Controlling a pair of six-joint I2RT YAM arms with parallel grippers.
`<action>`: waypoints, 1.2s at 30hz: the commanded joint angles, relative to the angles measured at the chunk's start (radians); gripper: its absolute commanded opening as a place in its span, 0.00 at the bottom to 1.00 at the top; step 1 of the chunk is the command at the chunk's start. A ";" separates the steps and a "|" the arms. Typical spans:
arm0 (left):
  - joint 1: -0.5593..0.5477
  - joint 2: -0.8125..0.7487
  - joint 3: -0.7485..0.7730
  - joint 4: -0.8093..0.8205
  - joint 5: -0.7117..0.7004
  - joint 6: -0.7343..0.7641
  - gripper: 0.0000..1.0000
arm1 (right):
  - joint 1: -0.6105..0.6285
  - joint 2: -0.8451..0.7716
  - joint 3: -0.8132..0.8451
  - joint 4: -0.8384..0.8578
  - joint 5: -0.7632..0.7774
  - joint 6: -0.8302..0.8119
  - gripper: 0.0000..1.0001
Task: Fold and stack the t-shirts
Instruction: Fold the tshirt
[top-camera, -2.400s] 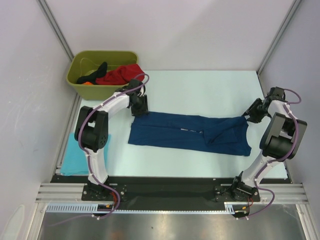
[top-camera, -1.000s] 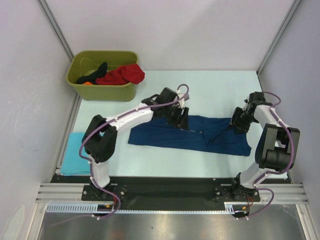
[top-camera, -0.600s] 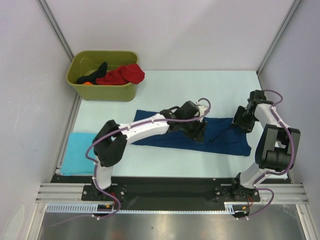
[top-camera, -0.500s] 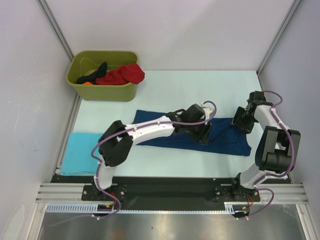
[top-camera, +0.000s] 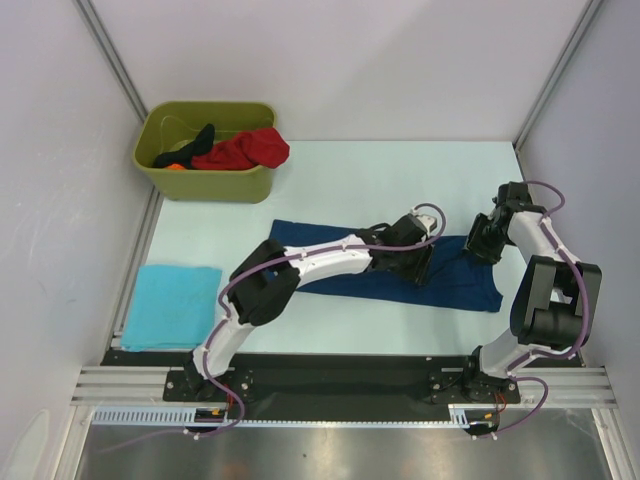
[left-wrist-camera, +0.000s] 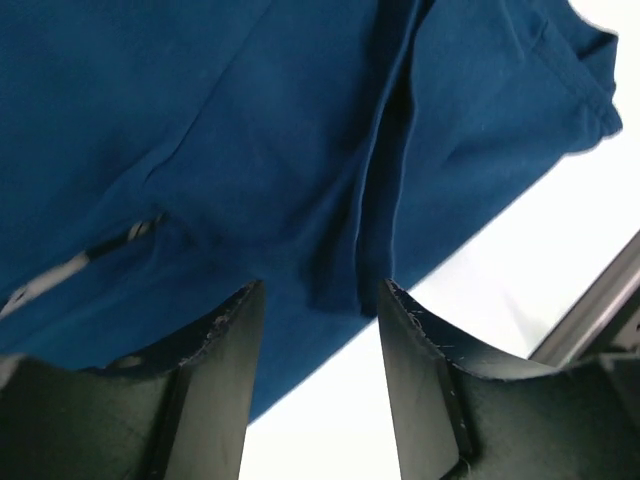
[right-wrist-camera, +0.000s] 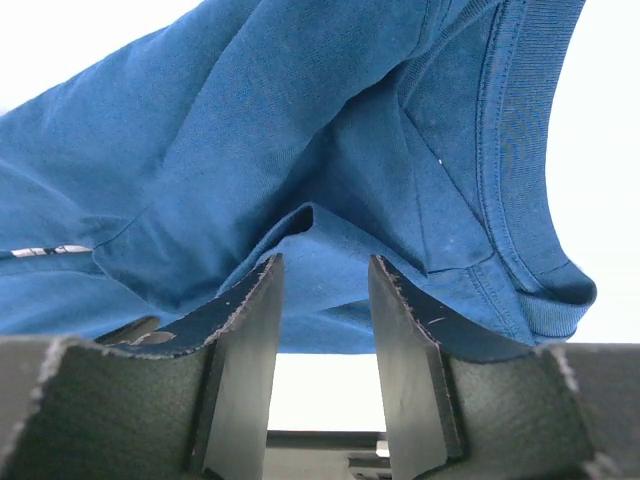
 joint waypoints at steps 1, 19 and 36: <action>-0.015 0.043 0.087 0.008 -0.022 -0.042 0.53 | 0.005 -0.009 0.022 0.015 -0.004 0.000 0.45; -0.032 0.062 0.116 0.008 0.029 -0.033 0.43 | -0.005 0.058 0.022 0.059 -0.052 -0.004 0.43; -0.032 0.074 0.158 -0.092 0.046 0.036 0.50 | -0.008 0.086 0.050 0.035 0.023 -0.020 0.48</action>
